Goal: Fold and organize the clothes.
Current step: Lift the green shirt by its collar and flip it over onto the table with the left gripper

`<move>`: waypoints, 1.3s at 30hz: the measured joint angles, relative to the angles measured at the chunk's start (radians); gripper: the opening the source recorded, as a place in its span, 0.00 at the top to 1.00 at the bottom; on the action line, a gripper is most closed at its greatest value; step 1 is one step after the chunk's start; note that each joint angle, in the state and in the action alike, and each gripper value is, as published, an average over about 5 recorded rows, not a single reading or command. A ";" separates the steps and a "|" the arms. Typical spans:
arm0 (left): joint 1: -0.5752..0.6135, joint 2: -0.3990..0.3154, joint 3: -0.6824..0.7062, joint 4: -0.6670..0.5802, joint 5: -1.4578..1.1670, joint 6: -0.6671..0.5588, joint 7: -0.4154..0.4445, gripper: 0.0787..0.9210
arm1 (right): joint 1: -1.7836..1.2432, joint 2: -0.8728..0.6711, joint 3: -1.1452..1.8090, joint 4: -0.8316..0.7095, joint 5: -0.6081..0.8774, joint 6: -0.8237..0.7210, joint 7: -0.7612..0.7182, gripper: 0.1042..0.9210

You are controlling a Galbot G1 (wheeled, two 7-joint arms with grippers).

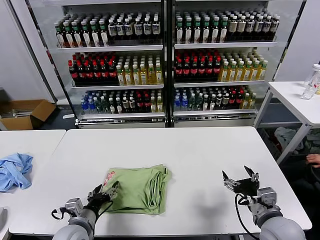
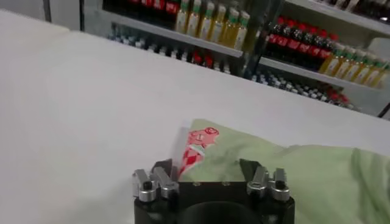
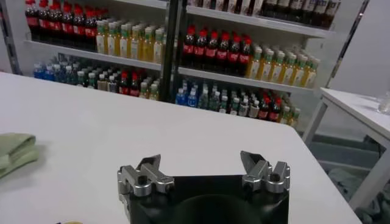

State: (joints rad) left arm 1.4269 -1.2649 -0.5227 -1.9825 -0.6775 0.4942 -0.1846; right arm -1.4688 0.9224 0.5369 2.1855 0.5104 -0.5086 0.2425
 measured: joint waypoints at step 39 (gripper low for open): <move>-0.008 0.144 -0.424 -0.013 -0.764 0.077 -0.024 0.98 | -0.027 -0.006 0.053 0.054 0.033 0.015 0.006 0.12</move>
State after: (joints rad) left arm 1.4190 -1.1214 -0.9472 -1.9956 -1.4416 0.5714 -0.2091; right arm -1.4954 0.9167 0.5897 2.2394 0.5438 -0.4935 0.2489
